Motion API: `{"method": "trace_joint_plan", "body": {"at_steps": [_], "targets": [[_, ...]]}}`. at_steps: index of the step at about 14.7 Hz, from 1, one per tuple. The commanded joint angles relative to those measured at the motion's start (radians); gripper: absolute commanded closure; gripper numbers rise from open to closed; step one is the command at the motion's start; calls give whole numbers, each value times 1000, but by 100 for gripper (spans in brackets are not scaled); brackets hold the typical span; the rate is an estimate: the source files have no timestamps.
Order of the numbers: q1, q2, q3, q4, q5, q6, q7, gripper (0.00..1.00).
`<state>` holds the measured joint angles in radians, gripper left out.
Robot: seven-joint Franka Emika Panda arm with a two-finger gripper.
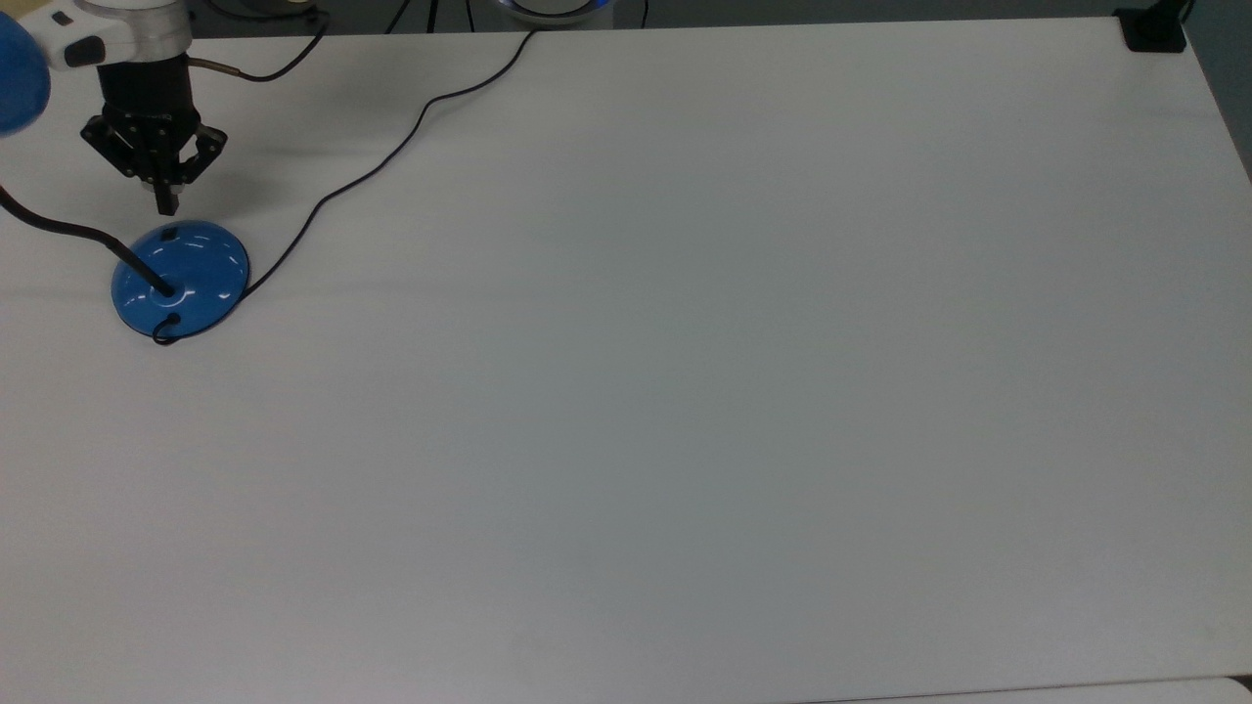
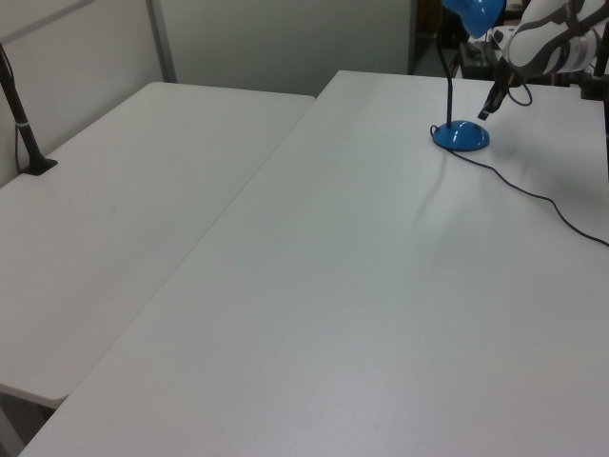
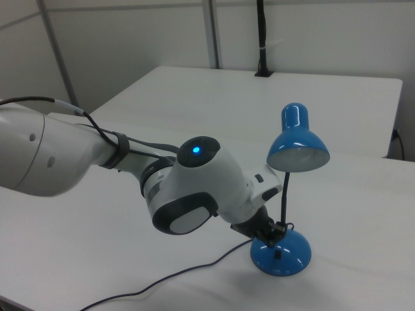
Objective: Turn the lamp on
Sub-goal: 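Press the gripper fingers down on the lamp base switch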
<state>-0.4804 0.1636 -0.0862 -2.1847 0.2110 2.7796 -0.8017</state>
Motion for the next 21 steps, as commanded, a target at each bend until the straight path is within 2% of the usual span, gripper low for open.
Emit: {"method": "trace_joint_plan", "body": {"at_steps": [1, 6, 21], "targets": [[0, 63, 5, 45, 24, 69, 13, 100], [2, 88, 3, 49, 25, 90, 22, 100], [-6, 80, 3, 36, 22, 86, 18, 100]]}}
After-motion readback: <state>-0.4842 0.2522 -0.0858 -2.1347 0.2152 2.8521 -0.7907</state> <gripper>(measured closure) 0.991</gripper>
